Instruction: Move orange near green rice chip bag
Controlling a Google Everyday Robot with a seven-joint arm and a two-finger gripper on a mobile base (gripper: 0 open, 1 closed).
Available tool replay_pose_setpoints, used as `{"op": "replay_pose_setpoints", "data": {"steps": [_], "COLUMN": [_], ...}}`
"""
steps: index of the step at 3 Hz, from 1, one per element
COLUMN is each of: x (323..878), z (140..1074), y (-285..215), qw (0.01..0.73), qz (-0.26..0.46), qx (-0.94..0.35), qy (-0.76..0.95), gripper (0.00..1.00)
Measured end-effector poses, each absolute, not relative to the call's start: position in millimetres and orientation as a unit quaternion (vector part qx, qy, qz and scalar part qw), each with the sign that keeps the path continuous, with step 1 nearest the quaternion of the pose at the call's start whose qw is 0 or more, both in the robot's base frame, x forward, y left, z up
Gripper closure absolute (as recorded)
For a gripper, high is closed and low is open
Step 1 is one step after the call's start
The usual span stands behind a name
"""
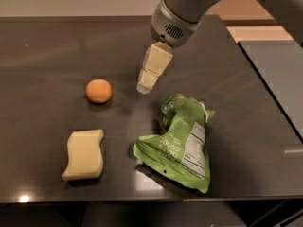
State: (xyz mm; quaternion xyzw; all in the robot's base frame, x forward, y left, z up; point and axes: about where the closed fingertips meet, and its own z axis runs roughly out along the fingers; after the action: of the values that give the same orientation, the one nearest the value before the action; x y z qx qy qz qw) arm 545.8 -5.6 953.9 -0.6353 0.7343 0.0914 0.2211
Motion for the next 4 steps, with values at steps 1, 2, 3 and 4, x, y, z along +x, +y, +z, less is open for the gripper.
{"op": "replay_pose_setpoints", "data": {"steps": [1,2,3,4], "x": [551.0,554.6,557.0,559.9], "z": [941.8,925.3,906.1,889.8], "y": [34.6,67.6,90.0,108.5], "qw": [0.216,0.204,0.185,0.164], "qz": [0.098,0.091,0.083,0.078], "qx": [-0.646,-0.658,-0.667,-0.675], "qy": [0.725,0.719,0.717,0.715], "gripper": [0.0,0.0,0.0,0.0]}}
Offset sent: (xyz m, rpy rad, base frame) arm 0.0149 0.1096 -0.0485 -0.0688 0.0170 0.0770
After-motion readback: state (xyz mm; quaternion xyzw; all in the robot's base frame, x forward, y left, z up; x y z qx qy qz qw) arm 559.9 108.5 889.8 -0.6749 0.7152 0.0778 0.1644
